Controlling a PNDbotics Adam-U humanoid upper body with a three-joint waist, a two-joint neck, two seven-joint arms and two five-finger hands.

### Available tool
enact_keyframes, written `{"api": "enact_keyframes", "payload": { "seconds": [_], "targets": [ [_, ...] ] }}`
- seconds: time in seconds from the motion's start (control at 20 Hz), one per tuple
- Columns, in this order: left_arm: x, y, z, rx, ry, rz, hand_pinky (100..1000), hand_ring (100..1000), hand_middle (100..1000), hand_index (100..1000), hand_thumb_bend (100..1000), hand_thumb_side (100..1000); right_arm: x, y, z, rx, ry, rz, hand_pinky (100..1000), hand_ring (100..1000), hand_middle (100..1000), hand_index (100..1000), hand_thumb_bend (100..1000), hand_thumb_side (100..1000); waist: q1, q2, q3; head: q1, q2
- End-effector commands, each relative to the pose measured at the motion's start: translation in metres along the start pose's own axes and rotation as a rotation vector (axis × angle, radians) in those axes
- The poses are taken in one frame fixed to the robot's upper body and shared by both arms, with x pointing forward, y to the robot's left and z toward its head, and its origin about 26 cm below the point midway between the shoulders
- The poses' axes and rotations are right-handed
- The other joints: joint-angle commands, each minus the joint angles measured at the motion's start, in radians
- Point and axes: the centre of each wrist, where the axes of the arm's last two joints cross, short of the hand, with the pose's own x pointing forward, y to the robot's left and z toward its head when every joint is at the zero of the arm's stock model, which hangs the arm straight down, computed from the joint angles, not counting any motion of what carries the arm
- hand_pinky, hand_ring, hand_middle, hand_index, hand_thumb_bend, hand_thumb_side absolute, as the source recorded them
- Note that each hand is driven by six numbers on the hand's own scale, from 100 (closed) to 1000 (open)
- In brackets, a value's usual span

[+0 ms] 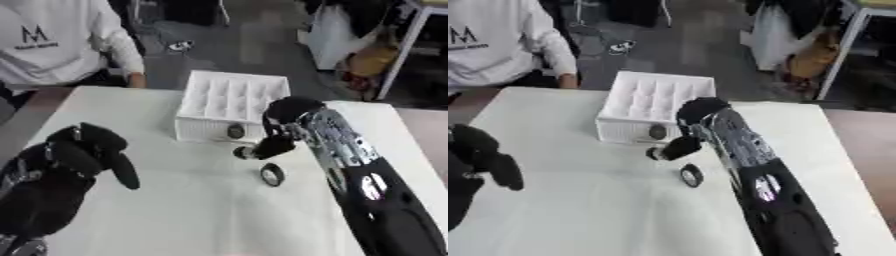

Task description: Pick up objects on the table and place them in the box.

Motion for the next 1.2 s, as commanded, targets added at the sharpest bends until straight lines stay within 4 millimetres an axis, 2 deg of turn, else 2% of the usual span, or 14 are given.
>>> {"api": "enact_keyframes", "payload": {
  "seconds": [0.05, 0.6, 1.2],
  "targets": [
    [0.007, 0.004, -0.004, -0.025, -0.004, -0.027, 530, 554, 743, 711, 532, 672, -0.007, -0.001, 0.0, 0.001, 0.005, 0.013, 852, 618, 534, 659, 586, 1000, 0.004, -0.02, -0.001, 0.007, 0.0],
    [0.007, 0.004, -0.004, -0.024, -0.007, -0.029, 530, 554, 743, 711, 533, 670, -0.007, 0.013, -0.011, 0.063, -0.005, 0.037, 872, 630, 538, 663, 563, 1000, 0.004, -0.02, 0.001, 0.005, -0.002],
    [0.007, 0.004, -0.005, -0.026, -0.007, -0.028, 530, 553, 742, 711, 534, 670, -0.007, 0.015, -0.013, 0.074, -0.006, 0.041, 873, 640, 563, 697, 539, 1000, 0.003, -0.02, 0.003, 0.007, -0.015]
  ]
}}
